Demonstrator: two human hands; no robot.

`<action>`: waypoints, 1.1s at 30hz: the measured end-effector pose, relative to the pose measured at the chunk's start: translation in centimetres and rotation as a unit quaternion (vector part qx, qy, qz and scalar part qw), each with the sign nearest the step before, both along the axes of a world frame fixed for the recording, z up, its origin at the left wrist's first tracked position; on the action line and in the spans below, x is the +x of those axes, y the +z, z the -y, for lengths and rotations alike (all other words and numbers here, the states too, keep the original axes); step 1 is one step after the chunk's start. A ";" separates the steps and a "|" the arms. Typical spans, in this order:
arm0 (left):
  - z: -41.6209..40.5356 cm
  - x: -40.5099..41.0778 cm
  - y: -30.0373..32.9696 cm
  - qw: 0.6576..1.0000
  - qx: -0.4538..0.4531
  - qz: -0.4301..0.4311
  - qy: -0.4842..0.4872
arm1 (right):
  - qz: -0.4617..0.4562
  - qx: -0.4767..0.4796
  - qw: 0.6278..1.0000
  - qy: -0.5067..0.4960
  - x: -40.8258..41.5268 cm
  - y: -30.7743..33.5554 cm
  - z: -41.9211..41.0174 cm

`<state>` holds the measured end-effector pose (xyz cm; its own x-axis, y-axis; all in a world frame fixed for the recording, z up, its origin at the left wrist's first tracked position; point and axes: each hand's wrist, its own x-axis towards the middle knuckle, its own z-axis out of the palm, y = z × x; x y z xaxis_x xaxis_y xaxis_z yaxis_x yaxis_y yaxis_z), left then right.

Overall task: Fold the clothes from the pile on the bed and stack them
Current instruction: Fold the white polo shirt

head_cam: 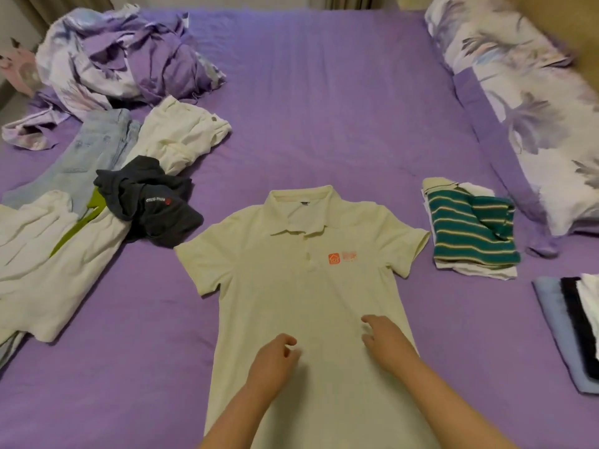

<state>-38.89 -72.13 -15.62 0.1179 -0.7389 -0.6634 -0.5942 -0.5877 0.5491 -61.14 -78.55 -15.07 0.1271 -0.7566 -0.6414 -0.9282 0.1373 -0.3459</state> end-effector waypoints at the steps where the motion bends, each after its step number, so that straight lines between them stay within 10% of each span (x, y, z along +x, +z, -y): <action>1: 1.5 -1.0 -0.3 1.000 -0.002 0.001 -0.003 | 0.002 -0.005 1.000 -0.018 -1.1 -0.4 1.6; 16: 22.1 -13.8 -4.1 0.993 -0.055 -0.104 0.025 | 0.202 -0.101 0.825 -0.518 -7.3 -7.2 19.2; 33: 27.8 -16.1 -3.7 0.873 0.107 -0.411 0.239 | 0.143 -0.171 0.947 -0.230 -6.4 -5.6 19.9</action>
